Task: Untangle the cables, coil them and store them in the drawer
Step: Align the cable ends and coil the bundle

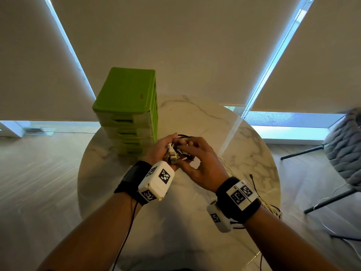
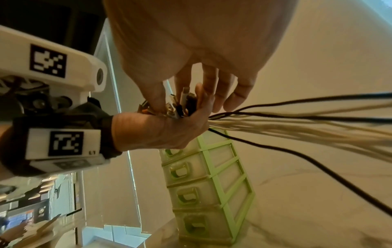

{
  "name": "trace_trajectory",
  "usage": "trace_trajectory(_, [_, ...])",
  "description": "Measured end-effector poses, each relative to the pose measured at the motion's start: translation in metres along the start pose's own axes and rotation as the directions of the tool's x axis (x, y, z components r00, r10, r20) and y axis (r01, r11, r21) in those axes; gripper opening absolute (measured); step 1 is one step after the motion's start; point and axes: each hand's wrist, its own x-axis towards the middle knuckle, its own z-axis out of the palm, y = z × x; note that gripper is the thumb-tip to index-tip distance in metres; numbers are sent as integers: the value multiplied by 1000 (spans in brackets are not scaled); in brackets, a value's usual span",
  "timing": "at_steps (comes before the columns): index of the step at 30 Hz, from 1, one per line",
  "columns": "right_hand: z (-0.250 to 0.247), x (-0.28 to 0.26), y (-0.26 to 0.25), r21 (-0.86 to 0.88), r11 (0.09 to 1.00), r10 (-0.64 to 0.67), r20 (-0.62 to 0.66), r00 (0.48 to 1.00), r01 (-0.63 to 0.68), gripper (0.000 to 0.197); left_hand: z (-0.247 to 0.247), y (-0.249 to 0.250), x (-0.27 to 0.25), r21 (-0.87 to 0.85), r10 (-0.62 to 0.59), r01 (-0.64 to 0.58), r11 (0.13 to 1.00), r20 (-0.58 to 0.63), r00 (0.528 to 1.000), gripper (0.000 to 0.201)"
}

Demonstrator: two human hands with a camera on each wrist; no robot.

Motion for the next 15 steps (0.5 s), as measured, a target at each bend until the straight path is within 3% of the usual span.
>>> trace_trajectory(5, [0,5,-4,-132,980,-155,-24,988,150,35,-1,2,1,-67,-47,44,997,-50,998,36])
trace_trajectory(9, [-1,9,-3,-298,898,-357,-62,932,324,24,-6,2,4,-51,-49,49,997,9,999,22])
trace_trajectory(12, [-7,13,0,-373,838,-455,-70,888,399,34,-3,4,4,-42,-65,69,997,90,994,15])
trace_trajectory(15, [-15,18,-1,-402,806,-507,-87,858,435,32,6,11,1,-11,-92,95,995,157,983,33])
